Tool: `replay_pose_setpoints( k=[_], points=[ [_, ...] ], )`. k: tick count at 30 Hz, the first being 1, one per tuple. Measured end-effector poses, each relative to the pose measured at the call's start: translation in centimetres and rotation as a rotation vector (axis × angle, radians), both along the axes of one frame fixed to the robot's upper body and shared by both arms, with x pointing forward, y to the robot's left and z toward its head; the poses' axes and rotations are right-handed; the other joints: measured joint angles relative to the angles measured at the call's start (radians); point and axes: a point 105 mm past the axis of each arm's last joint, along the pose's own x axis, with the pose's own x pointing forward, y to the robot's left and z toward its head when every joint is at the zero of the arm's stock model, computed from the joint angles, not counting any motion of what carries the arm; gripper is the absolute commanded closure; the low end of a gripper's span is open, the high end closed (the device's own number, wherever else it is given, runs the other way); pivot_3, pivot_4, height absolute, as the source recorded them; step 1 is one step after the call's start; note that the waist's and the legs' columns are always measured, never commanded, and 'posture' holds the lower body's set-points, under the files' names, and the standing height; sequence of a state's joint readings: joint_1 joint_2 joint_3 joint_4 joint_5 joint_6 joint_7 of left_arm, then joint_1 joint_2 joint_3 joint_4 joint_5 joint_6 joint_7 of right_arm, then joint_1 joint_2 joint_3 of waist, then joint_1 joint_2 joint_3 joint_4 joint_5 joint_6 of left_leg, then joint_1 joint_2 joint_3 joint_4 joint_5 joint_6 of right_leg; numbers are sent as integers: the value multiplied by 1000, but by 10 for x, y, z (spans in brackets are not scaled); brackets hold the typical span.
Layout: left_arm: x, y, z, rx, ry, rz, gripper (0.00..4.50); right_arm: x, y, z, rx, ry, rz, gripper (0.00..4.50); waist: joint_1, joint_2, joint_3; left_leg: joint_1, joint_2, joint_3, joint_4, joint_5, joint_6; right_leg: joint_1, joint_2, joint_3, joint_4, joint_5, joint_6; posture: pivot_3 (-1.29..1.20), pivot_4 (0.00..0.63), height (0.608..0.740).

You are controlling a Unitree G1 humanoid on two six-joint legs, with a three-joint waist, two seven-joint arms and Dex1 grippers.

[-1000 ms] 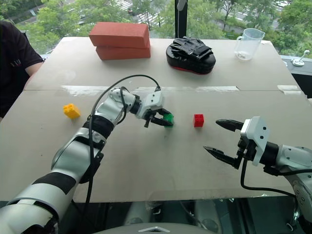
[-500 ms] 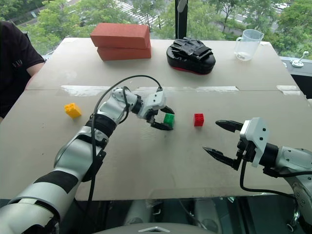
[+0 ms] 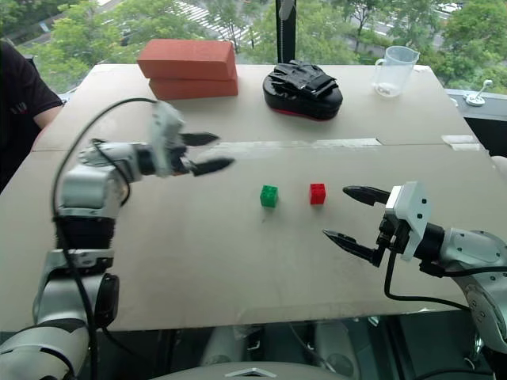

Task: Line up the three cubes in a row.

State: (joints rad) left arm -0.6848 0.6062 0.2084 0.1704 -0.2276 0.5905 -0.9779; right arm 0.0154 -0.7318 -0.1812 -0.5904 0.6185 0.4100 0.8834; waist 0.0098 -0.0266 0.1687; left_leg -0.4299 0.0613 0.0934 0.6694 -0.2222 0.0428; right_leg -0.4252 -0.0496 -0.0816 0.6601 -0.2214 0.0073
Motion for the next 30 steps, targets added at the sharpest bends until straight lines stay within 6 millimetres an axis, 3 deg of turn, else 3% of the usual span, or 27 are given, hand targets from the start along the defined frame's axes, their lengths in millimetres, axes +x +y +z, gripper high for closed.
replay_pose_setpoints(
  k=[2,4,6,10,19,22,27,30],
  points=[
    [4,49,2,-40,-46,356,25,5,7,6,35,-28,30,0,3,0,0,3,0,0,0,0,0,3,-1,1,-1,0,0,0,150,740],
    [-3,87,-6,-54,-39,585,25,6,9,6,40,-29,47,0,2,-2,-1,3,0,0,0,0,0,4,-1,1,-1,0,0,0,150,740],
    [-12,111,-20,-74,-8,757,25,10,10,5,46,-20,63,0,8,-3,-1,3,-1,0,0,0,0,4,-2,-1,-1,0,0,0,150,740],
    [-21,129,-36,-103,15,935,25,15,16,4,44,-13,124,0,18,-5,-2,2,-3,-3,1,0,0,4,-5,-3,-1,0,0,0,150,740],
    [-18,133,-65,-143,86,1014,25,20,15,5,30,-18,158,0,13,-5,-2,2,-3,-4,0,0,0,4,-5,-4,0,1,-2,0,150,740],
    [-14,132,-77,-138,109,1017,737,19,14,4,20,-21,159,0,9,-6,-2,1,-3,-3,0,0,0,4,-5,-4,0,1,-2,0,150,740],
    [-12,129,-79,-137,100,1005,3034,18,11,2,10,-11,150,0,6,-6,-2,2,-3,-3,0,0,0,4,-5,-4,0,1,-2,0,150,740],
    [-13,129,-80,-134,96,1004,3185,18,10,1,11,-7,145,0,5,-6,-2,2,-3,-3,0,0,0,4,-5,-4,0,1,-2,0,150,740]
  ],
)
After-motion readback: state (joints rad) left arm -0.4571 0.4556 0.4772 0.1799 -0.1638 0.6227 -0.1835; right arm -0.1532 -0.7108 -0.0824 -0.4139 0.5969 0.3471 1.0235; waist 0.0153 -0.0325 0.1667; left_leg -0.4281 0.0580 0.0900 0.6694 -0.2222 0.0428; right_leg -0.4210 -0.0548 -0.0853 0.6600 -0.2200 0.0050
